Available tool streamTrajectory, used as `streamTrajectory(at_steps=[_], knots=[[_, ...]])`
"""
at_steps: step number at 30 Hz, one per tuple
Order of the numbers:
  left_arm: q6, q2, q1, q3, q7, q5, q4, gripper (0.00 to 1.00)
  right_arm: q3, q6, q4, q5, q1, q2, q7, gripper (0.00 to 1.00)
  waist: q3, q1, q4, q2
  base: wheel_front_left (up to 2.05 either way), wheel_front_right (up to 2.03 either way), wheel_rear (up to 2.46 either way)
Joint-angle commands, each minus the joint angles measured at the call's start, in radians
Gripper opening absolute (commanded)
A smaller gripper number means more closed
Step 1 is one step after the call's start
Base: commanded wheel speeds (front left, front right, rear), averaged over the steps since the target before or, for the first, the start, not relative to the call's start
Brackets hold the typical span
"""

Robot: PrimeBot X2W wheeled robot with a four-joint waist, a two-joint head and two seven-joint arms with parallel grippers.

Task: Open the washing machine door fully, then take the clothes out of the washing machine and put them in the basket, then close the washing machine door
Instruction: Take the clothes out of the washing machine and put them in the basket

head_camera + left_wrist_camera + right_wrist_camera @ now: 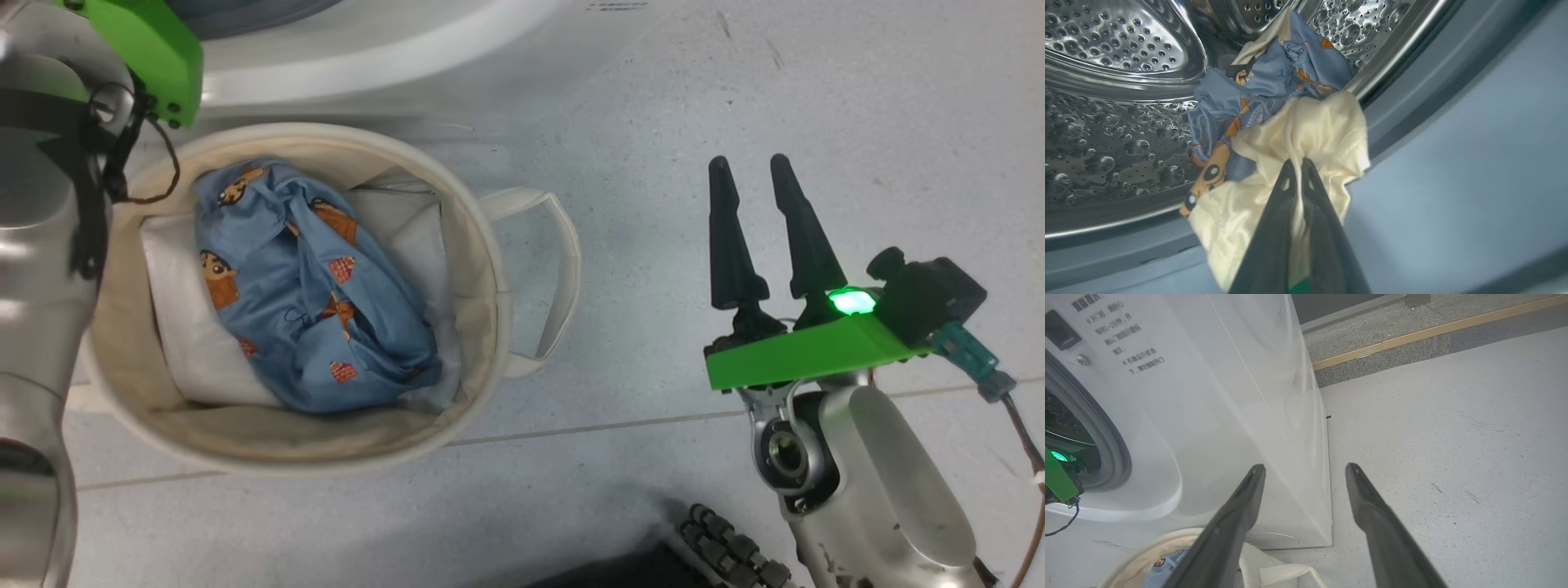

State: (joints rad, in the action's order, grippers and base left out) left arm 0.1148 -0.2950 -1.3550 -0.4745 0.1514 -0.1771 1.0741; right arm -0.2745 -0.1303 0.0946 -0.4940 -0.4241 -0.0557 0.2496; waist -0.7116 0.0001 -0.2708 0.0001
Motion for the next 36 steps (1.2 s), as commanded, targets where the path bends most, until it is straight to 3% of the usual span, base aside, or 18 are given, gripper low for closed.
streamTrajectory(at_steps=[1, 9, 17, 24, 36], knots=[[-0.020, -0.026, -0.049, 0.013, 0.014, -0.002, 0.002, 0.00, -0.014, 0.000, -0.032, 0.007, 0.011, 0.005, 0.012, 1.00, 0.001, -0.0001, 0.005, -0.0001, 0.00, 0.00, 0.00], [-0.090, -0.013, -0.028, 0.055, 0.108, -0.032, -0.055, 0.00, -0.002, 0.000, -0.018, 0.023, 0.005, 0.005, 0.012, 1.00, 0.055, -0.0001, 0.045, -0.0001, 0.00, 0.00, 0.00], [-0.160, -0.036, 0.155, 0.161, 0.110, -0.038, -0.442, 0.00, 0.002, 0.000, 0.006, 0.039, 0.011, 0.005, 0.012, 1.00, 0.139, -0.0001, 0.088, -0.0001, 0.00, 0.00, 0.00], [-0.184, -0.033, 0.329, 0.241, 0.110, -0.013, -0.694, 0.00, 0.005, 0.000, 0.025, 0.045, 0.033, 0.005, 0.012, 1.00, 0.214, -0.0001, 0.110, -0.0001, 0.00, 0.00, 0.00], [-0.177, 0.060, 0.624, 0.387, 0.110, 0.045, -1.170, 0.00, 0.018, 0.000, 0.057, 0.051, 0.081, 0.005, 0.012, 1.00, 0.348, -0.0001, 0.141, -0.0001, 0.00, 0.00, 0.00]])
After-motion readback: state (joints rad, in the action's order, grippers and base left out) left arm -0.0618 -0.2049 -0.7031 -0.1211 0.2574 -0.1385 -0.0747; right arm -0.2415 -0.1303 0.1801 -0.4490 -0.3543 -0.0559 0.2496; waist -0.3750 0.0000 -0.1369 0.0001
